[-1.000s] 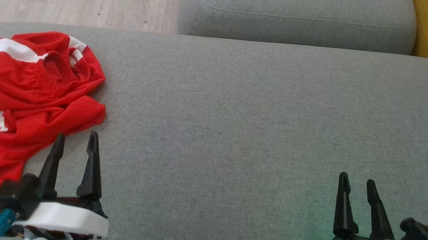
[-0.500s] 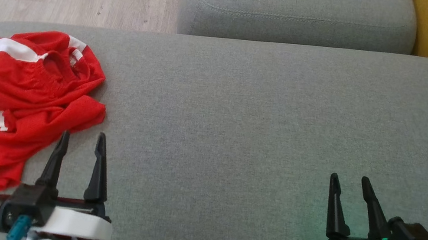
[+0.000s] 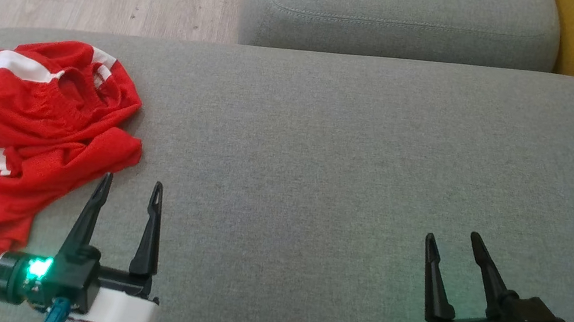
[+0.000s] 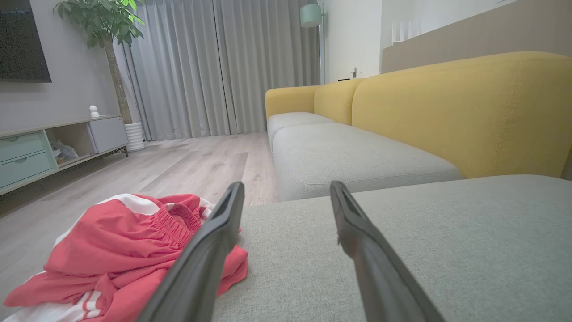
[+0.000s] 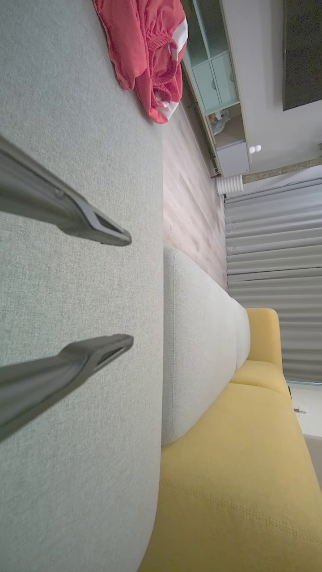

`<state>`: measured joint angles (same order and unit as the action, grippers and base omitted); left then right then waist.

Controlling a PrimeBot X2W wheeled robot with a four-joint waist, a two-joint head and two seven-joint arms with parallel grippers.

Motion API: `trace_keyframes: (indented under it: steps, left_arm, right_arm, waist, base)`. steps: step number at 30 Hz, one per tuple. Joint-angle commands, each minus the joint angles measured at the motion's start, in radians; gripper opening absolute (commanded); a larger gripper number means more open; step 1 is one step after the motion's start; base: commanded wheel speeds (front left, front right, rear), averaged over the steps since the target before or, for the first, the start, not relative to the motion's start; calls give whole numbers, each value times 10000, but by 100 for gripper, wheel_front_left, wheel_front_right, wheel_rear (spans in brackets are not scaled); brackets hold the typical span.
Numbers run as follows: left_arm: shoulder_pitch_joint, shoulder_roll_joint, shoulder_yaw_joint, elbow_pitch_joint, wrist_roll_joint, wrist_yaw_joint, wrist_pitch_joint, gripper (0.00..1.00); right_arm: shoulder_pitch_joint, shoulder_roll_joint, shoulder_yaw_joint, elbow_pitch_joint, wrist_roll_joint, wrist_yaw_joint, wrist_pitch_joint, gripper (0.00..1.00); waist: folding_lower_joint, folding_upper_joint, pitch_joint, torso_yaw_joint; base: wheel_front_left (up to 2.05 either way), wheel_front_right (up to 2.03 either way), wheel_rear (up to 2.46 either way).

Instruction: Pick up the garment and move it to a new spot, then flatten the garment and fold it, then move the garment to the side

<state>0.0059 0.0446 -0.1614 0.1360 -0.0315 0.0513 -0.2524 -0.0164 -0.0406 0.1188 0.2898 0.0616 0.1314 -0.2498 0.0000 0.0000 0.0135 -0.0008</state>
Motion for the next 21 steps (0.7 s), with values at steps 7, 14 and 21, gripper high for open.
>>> trace_keyframes:
  steps: [7,14,21]
  left_arm:
    - [-414,60,465,66,-75,189,-93,100]
    - [-485,59,698,469,-254,16,-93,100]
    - [-566,58,715,629,-396,-93,-93,100]
  right_arm:
    - [-547,-96,-46,-69,33,-7,-120,100]
    - [-516,-96,-183,-79,11,-7,-120,100]
    - [-471,-96,-350,-124,-74,-7,-120,100]
  waist:
    - [0,0,-26,3]
    - [0,0,-65,66]
    - [0,0,-33,475]
  base:
    - [0,0,0]
    - [0,0,0]
    - [0,0,0]
